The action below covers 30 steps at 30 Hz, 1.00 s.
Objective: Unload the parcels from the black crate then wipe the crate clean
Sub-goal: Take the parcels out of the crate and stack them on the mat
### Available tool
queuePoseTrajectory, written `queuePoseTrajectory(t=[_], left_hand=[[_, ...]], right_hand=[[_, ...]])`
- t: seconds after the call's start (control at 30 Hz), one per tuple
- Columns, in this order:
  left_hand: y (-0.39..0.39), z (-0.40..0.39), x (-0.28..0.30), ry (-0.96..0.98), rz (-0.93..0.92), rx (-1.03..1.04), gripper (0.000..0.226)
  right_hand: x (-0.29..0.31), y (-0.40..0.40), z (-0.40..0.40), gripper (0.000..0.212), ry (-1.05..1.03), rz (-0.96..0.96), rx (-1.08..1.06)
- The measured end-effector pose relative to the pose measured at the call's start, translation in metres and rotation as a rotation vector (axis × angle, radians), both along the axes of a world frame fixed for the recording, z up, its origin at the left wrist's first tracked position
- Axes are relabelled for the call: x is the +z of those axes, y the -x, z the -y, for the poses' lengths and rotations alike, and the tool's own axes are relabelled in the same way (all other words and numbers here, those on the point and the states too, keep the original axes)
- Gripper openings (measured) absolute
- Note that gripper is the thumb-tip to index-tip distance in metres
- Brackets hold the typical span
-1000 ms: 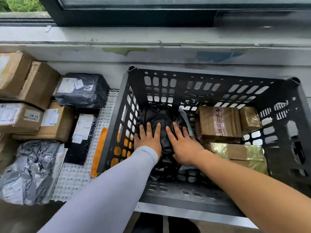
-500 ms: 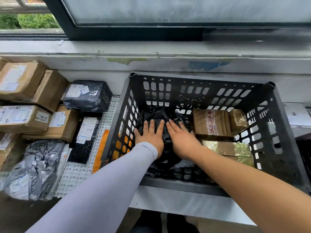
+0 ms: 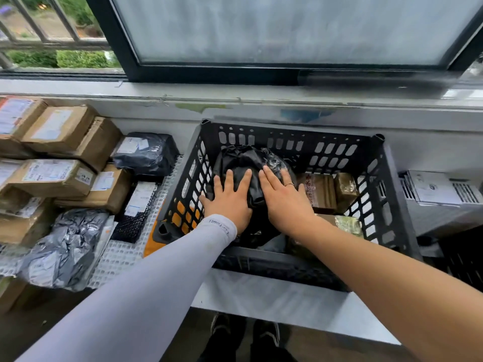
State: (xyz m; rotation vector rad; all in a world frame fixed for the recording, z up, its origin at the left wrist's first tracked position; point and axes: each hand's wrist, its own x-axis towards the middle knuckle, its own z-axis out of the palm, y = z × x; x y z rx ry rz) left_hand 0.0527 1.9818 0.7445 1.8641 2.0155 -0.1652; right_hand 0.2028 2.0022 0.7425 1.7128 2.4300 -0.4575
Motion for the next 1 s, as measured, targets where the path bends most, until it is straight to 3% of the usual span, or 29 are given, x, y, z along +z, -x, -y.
queuePoseTrajectory(t=[0.6,1.0], left_hand=[[0.025,0.055,0.067,-0.319,0.25,-0.157,0.086],[0.116,0.104,0.11,-0.564,0.271,-0.189,0.085]], right_hand=[[0.081,0.031,0.087,0.075,-0.429,0.154,-0.249],[0.111,0.127,0.132,0.084,-0.552,0.023,-0.328]])
